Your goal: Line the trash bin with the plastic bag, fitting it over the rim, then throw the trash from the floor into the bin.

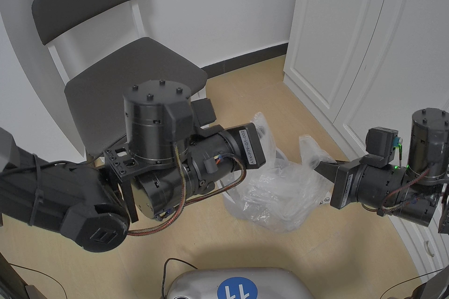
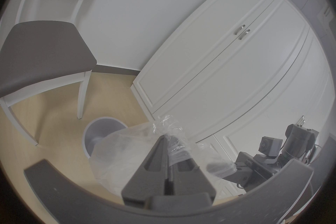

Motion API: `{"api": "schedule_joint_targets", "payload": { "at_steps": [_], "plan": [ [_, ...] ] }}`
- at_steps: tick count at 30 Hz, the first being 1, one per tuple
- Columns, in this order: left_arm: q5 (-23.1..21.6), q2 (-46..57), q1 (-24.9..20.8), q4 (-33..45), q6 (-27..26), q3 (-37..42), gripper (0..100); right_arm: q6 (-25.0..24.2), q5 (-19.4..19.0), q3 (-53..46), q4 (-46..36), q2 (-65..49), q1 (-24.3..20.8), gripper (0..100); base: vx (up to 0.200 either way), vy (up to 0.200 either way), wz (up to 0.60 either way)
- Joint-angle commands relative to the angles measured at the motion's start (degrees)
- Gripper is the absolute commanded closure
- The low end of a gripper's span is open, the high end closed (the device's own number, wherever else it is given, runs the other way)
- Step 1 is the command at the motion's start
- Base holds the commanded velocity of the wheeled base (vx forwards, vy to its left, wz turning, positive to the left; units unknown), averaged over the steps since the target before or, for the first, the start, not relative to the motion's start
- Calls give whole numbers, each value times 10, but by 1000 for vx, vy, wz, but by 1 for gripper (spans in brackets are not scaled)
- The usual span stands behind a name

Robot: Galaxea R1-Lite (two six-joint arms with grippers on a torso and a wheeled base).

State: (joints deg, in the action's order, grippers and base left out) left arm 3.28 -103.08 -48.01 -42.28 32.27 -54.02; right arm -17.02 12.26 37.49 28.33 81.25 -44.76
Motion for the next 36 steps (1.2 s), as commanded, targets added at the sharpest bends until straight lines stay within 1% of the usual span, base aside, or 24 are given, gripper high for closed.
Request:
{"api": "schedule_joint_targets", "payload": {
  "at_steps": [1,6,8,11,13,15,16,17,23,29,31,33,36],
  "plan": [
    [1,-29,20,-7,3,-9,100,-8,-26,8,3,40,46,100,0,0,0],
    [0,-41,35,-8,3,-19,100,-9,-31,7,33,66,64,100,0,0,0],
    [-1,-49,49,-8,3,-27,100,-9,-32,4,69,89,75,100,0,0,0],
    [-2,-58,56,-8,4,-33,100,-9,-32,3,92,107,85,100,0,0,0],
    [-3,-70,64,-8,4,-41,100,-9,-37,3,123,133,101,100,0,0,0],
    [-3,-72,68,-8,4,-43,100,-9,-40,3,132,139,104,100,0,0,0],
    [-4,-76,73,-8,4,-47,100,-10,-51,0,151,152,112,100,0,0,0],
    [-4,-78,78,-8,5,-49,100,-10,-53,0,160,158,116,100,0,0,0],
    [-6,-92,97,-6,24,-70,100,-10,-55,-2,198,190,129,100,0,0,0],
    [-6,-121,106,-7,26,-85,100,-10,-64,0,228,225,151,100,0,0,0],
    [-6,-138,110,-8,39,-101,100,-10,-71,0,242,238,163,100,0,0,0],
    [-6,-148,116,-3,64,-117,100,-9,-75,0,254,246,176,100,0,0,0],
    [-9,-160,123,-3,76,-126,100,-9,-80,0,257,250,187,100,0,0,0]
  ]
}}
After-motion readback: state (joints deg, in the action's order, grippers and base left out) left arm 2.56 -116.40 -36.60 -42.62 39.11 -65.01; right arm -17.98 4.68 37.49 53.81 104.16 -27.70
